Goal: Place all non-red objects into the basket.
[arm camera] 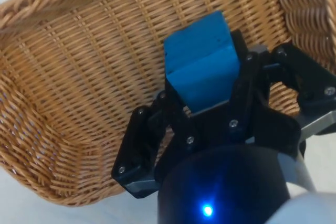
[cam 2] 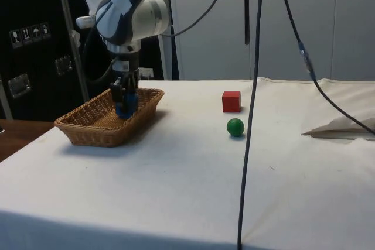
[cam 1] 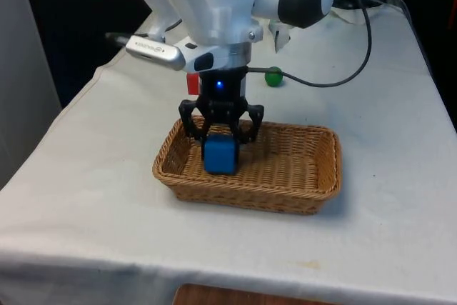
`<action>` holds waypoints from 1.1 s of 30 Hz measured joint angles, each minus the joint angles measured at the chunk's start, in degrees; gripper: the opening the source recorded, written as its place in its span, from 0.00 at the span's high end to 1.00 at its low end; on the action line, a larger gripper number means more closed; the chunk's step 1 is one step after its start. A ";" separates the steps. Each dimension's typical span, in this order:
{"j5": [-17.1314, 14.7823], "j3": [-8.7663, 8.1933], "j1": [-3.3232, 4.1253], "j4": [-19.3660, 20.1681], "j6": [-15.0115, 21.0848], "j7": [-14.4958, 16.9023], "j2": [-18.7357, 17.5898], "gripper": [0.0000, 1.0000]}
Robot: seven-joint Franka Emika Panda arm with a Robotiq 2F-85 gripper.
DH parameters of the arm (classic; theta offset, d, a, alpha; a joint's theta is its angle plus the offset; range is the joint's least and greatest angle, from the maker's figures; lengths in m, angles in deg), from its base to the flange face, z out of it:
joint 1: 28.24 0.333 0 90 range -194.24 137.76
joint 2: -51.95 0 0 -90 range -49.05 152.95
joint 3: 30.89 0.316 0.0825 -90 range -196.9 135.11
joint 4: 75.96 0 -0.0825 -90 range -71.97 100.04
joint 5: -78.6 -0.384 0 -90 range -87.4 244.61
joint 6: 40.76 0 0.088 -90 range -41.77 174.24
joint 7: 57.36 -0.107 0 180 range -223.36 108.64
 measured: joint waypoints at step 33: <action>-0.17 -1.26 -0.17 -2.52 -1.49 -1.83 -1.32 0.89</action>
